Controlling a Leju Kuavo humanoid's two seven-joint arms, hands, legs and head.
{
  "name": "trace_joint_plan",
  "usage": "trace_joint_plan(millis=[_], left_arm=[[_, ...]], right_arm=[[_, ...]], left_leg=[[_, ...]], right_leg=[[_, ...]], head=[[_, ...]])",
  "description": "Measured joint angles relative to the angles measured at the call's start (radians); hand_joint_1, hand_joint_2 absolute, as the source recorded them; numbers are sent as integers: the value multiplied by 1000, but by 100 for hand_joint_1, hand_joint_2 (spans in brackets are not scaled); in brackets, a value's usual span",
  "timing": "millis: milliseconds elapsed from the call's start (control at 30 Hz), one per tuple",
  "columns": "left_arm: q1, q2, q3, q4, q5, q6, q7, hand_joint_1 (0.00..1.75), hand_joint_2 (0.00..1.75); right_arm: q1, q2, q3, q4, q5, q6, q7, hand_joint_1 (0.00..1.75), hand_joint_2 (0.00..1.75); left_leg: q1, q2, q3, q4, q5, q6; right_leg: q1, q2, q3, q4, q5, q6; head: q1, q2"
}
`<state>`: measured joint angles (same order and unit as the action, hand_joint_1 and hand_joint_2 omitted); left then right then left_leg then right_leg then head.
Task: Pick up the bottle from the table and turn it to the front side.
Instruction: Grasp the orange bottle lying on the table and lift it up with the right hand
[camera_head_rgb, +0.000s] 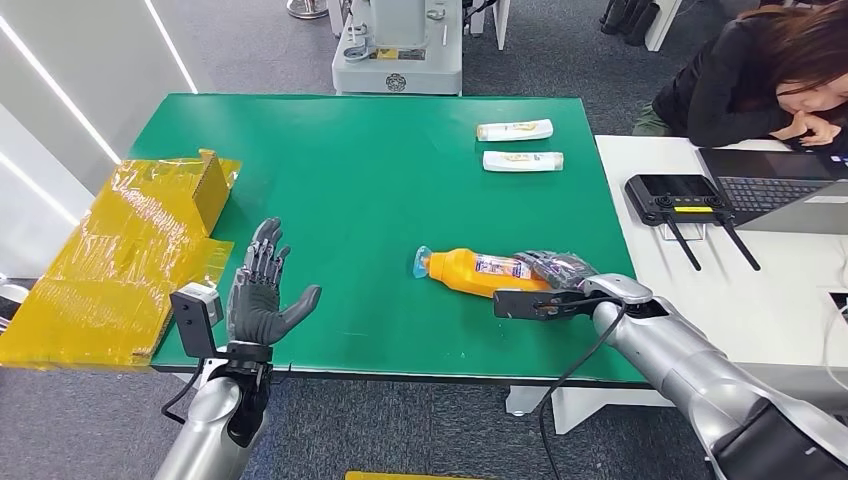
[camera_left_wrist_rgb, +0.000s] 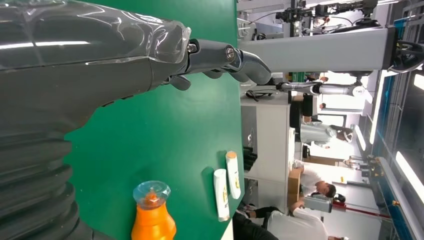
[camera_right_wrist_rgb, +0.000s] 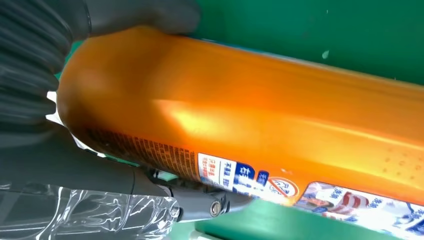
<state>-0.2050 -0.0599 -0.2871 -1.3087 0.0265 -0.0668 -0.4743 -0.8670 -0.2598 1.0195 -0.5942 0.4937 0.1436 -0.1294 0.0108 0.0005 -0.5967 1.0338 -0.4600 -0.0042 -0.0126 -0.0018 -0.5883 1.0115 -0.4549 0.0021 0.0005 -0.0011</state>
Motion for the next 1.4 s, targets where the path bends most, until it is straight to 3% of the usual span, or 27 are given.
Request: trace_joint_plan(millis=[167, 767, 1000, 1167, 1400], left_arm=[[3, 2, 0, 7, 0, 8, -8, 0, 175], [16, 2, 7, 11, 0, 27, -16, 0, 175], [36, 1, 16, 11, 0, 32, -16, 0, 175], [50, 1, 21, 11, -1, 51, -16, 0, 175], [58, 3, 22, 11, 12, 63, -24, 0, 175]], right_arm=[[0, -3, 2, -1, 0, -9, -9, 168, 175], [9, 3, 0, -1, -59, -51, -61, 175, 175], [84, 4, -64, -49, -200, -120, -128, 175, 175], [190, -5, -161, -121, -348, -174, -205, 175, 175], [302, -23, -245, -212, -431, -241, -244, 175, 175]], left_leg=[[0, 0, 0, 0, 0, 0], [0, 0, 0, 0, 0, 0], [0, 0, 0, 0, 0, 0], [0, -1, 0, 0, 0, 0], [0, -1, -1, 0, 0, 0]], right_leg=[[0, 0, 0, 0, 0, 0], [0, 0, 0, 0, 0, 0], [0, 0, 0, 0, 0, 0], [0, -1, 0, 0, 0, 0], [0, -1, 0, 0, -1, 0]], head=[[0, 0], [0, 0], [0, 0], [0, 0], [0, 0]])
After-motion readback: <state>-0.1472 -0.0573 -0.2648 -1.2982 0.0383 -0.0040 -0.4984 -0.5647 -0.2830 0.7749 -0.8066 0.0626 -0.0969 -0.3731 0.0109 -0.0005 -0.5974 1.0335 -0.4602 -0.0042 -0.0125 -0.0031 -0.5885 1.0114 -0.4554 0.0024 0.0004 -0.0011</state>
